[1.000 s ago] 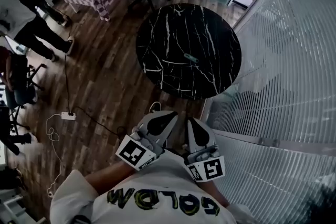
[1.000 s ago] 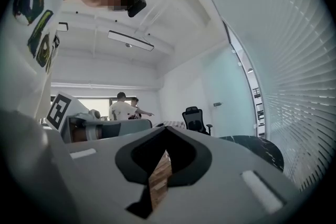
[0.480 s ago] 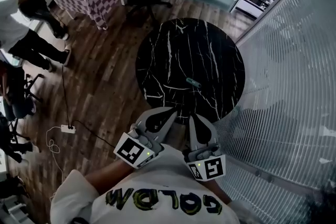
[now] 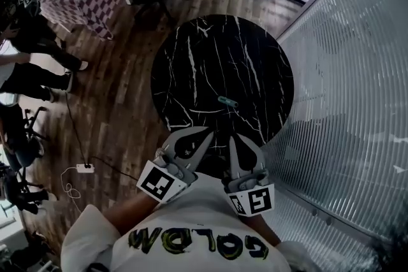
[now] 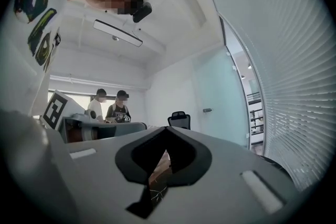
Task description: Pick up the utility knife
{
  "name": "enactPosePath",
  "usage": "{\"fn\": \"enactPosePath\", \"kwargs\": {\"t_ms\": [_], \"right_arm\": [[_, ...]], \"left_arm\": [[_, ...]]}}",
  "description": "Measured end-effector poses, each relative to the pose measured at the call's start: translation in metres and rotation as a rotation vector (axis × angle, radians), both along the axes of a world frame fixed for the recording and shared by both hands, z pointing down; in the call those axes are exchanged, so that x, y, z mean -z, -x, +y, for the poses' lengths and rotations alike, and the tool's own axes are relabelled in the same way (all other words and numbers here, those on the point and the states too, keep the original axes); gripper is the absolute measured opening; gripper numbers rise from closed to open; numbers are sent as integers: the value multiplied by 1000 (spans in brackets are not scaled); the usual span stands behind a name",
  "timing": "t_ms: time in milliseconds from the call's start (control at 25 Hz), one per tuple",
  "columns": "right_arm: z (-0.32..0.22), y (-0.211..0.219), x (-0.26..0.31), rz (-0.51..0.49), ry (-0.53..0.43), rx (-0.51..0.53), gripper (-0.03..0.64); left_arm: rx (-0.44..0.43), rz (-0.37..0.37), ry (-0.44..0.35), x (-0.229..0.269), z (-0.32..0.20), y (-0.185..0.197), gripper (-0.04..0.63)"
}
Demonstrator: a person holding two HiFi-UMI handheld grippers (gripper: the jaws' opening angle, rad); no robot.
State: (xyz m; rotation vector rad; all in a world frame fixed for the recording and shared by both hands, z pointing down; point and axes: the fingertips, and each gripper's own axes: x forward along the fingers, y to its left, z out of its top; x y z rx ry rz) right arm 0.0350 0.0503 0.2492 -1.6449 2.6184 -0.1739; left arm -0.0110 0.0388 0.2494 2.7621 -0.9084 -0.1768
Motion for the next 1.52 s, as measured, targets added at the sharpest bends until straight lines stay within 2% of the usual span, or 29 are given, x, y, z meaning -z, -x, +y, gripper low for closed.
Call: {"fn": "enactPosePath", "kwargs": {"t_ms": [160,320,520,720,920,1080,1160,1240,1400,1520], "right_arm": [[-9,-15,-8,-9,30,-10,2],[-18,-26,-13,-21,66,9,2],[-30,-36,-25,26,70,39,2],[-53,-42,-70,60,160,107,3],[-76,-50,-120,169,220,164,3],[-95,-60,-166,256,261,186,5],[-103,-62,-192,291,305,211,40],[-110,-63,-217,338,337,244,49],[-114,-70,-280,533,410,327,61],[-118,-73,-325,633,478,374,79]], "left_arm": [[-21,-24,21,-11,-8,-13,3],[-6,-7,41,-13,-17,-22,2],[-9,-1,54,-25,-28,-29,2],[-23,-16,50,-58,-50,-36,2],[-52,-54,91,-111,-68,-44,2],[-107,-77,102,-156,-83,-57,3],[-119,-85,94,-177,-93,-61,2],[-125,-105,89,-199,-100,-64,2],[-137,-139,96,-244,-108,-69,3],[-149,-148,119,-276,-111,-73,2]]}}
